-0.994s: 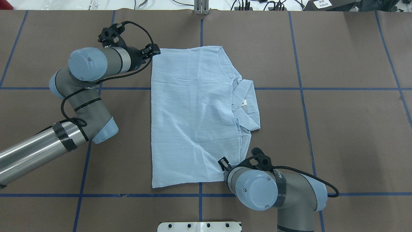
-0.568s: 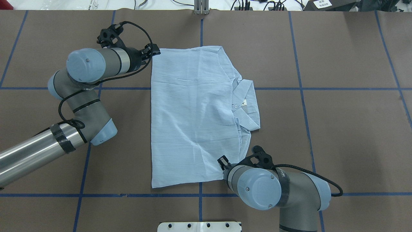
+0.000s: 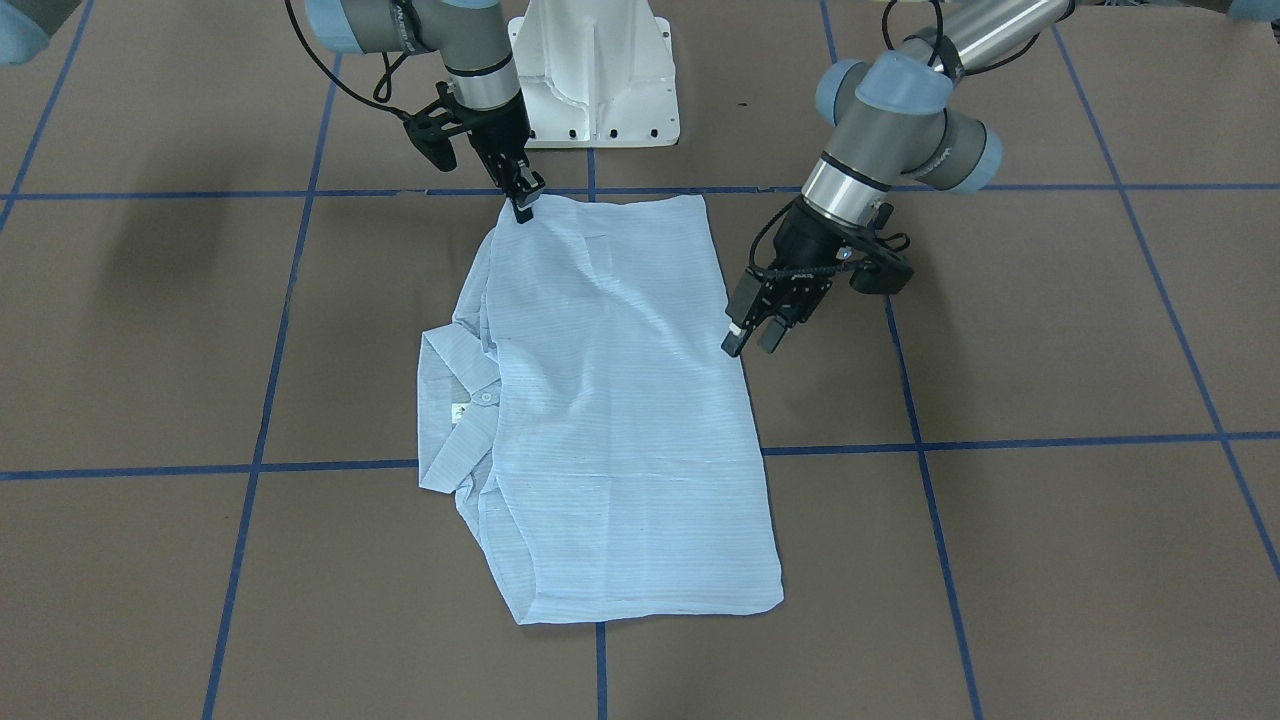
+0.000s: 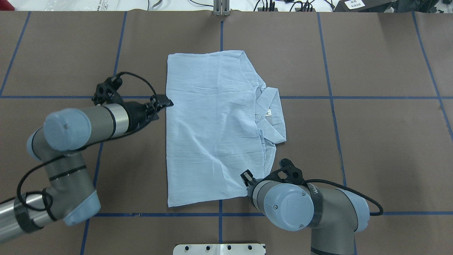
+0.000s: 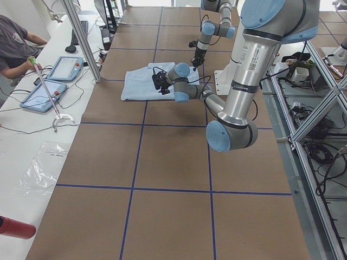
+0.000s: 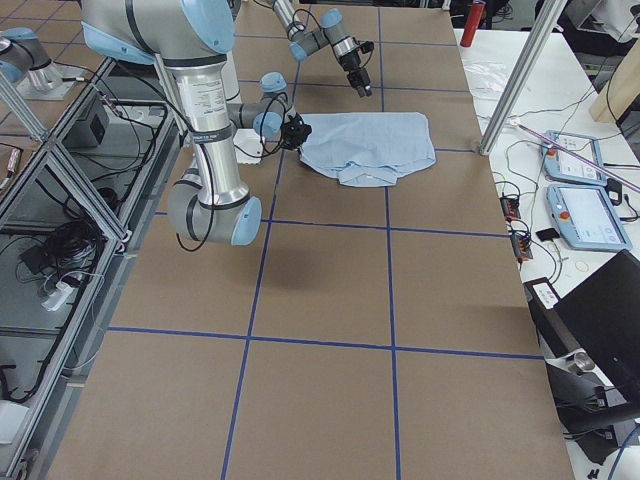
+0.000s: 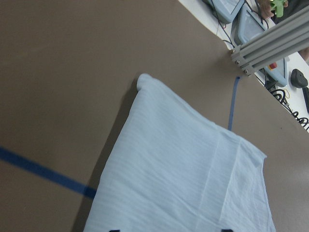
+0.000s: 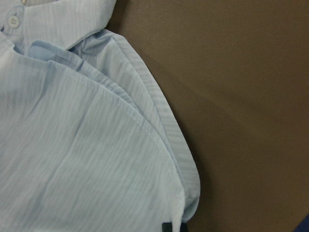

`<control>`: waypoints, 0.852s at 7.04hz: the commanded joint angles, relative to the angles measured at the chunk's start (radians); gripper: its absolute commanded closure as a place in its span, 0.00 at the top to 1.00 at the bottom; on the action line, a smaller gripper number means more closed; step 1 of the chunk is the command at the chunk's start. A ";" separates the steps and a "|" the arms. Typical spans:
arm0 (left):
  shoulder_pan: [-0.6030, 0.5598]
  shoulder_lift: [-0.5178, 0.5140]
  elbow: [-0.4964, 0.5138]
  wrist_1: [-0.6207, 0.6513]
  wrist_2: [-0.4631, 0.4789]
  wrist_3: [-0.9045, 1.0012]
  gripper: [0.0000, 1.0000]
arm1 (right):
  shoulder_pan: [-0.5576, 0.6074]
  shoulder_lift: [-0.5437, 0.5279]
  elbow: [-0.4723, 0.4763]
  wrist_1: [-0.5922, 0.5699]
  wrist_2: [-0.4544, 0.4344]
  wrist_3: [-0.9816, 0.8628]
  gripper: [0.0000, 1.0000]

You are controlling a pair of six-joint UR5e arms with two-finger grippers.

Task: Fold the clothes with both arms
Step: 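Move the left gripper to the shirt's near corner and grasp it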

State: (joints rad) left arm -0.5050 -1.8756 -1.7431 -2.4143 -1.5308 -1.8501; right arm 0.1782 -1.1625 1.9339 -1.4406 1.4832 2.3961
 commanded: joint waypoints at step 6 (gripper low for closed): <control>0.376 0.101 -0.153 0.222 0.210 -0.248 0.70 | -0.003 0.001 0.002 -0.001 -0.003 -0.005 0.00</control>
State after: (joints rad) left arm -0.1467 -1.7745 -1.8939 -2.1951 -1.3247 -2.0865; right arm 0.1754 -1.1624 1.9361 -1.4419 1.4808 2.3915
